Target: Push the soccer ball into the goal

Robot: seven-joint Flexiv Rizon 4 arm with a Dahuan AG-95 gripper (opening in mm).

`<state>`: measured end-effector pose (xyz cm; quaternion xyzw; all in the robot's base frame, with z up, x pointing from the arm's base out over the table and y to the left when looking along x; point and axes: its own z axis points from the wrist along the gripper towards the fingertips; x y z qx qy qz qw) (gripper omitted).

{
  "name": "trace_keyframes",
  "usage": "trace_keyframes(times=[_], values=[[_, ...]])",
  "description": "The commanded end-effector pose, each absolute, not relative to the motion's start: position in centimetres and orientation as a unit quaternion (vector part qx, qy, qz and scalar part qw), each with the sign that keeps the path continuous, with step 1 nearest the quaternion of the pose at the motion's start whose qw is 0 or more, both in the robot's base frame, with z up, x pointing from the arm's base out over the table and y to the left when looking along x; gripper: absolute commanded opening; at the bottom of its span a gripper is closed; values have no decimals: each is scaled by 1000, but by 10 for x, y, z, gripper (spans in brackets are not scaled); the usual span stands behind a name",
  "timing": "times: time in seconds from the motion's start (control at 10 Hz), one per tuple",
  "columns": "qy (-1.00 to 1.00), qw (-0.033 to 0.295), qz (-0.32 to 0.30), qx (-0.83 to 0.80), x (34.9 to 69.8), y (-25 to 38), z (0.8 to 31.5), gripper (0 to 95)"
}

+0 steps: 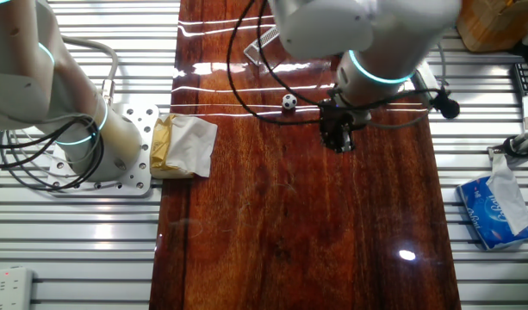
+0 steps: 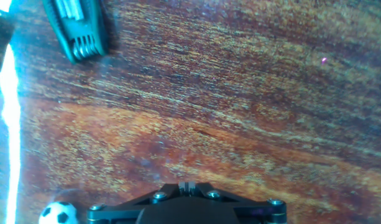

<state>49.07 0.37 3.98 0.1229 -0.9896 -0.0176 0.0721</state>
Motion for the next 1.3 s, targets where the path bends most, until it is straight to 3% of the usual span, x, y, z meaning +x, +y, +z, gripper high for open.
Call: trace_keyframes(times=[0.1,0.7,1.3], values=[[-991,68,-13,115,488,9,37,0],[-989,68,-6,134,488,9,37,0],[-971,47,9,236,488,9,37,0]])
